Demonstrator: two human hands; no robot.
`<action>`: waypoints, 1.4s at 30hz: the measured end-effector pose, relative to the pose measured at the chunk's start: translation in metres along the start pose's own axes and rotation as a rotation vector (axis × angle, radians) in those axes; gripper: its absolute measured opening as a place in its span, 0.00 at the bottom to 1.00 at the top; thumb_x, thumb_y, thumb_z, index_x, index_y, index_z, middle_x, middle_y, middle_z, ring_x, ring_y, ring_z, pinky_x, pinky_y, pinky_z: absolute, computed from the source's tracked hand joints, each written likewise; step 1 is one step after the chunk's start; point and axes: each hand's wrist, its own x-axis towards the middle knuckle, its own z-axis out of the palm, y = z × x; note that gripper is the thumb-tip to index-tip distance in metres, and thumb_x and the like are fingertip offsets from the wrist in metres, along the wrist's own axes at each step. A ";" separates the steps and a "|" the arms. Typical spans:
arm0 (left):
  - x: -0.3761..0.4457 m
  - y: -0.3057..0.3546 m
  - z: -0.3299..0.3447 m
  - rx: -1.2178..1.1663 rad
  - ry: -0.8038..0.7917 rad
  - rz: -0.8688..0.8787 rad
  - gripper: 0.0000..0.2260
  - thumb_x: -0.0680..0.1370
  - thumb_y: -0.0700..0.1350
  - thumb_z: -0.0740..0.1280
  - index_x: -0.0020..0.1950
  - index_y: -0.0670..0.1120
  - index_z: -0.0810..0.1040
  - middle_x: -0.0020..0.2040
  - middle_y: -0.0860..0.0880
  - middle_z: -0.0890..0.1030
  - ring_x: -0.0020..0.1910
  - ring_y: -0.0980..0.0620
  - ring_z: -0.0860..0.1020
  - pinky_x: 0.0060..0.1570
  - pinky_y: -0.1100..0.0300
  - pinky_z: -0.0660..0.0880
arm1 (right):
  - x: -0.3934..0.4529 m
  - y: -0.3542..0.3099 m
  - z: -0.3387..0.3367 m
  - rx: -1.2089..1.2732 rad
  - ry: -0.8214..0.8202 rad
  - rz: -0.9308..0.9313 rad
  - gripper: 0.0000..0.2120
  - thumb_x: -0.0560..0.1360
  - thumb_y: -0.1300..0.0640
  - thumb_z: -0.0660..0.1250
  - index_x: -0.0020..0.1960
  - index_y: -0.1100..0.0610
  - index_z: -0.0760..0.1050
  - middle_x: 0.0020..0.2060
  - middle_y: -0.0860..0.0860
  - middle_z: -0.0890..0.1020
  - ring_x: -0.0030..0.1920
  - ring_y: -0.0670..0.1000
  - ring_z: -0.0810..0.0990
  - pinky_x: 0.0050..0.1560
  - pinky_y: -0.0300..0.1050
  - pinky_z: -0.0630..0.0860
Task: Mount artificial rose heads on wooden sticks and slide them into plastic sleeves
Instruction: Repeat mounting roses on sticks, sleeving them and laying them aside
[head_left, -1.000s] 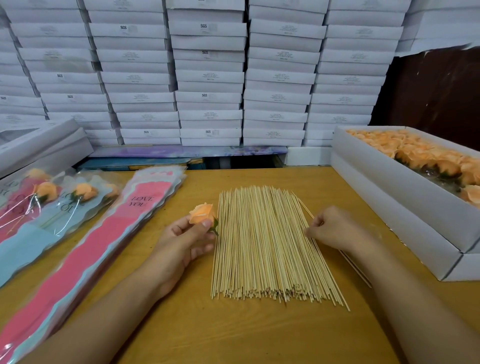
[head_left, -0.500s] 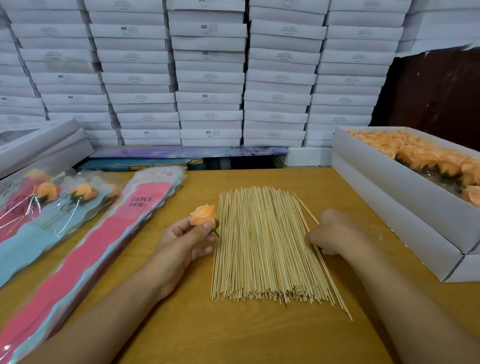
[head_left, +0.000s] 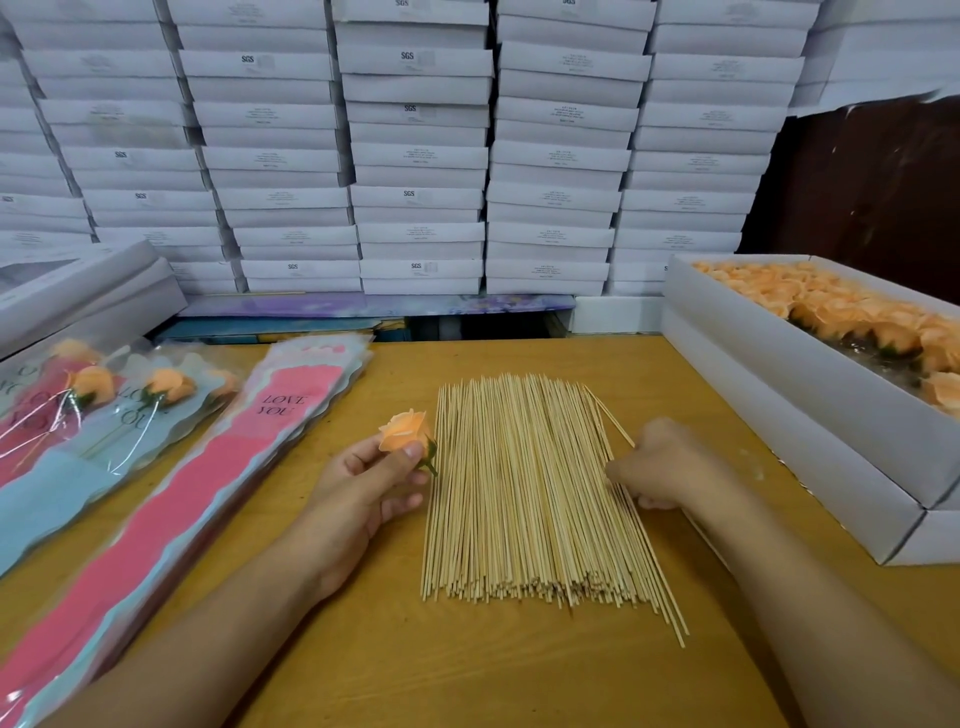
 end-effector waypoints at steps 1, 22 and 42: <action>0.000 0.000 0.000 -0.001 0.001 0.001 0.27 0.55 0.57 0.86 0.50 0.49 0.88 0.49 0.48 0.85 0.43 0.54 0.83 0.39 0.61 0.81 | 0.000 0.000 -0.001 0.011 0.004 0.001 0.09 0.72 0.55 0.71 0.37 0.60 0.78 0.23 0.51 0.82 0.24 0.48 0.82 0.34 0.45 0.82; 0.016 0.015 -0.004 -0.305 0.128 -0.052 0.16 0.72 0.42 0.72 0.57 0.36 0.82 0.54 0.37 0.85 0.49 0.46 0.86 0.40 0.60 0.83 | -0.027 -0.019 -0.002 0.429 -0.259 -0.317 0.10 0.76 0.66 0.68 0.52 0.53 0.80 0.37 0.53 0.86 0.35 0.46 0.84 0.38 0.40 0.81; 0.041 0.016 0.005 -0.488 0.262 -0.017 0.14 0.70 0.42 0.73 0.53 0.36 0.81 0.46 0.37 0.86 0.41 0.49 0.87 0.35 0.62 0.82 | -0.038 -0.022 -0.006 0.283 -0.333 -0.376 0.10 0.74 0.67 0.72 0.44 0.52 0.82 0.33 0.52 0.86 0.37 0.49 0.86 0.42 0.43 0.84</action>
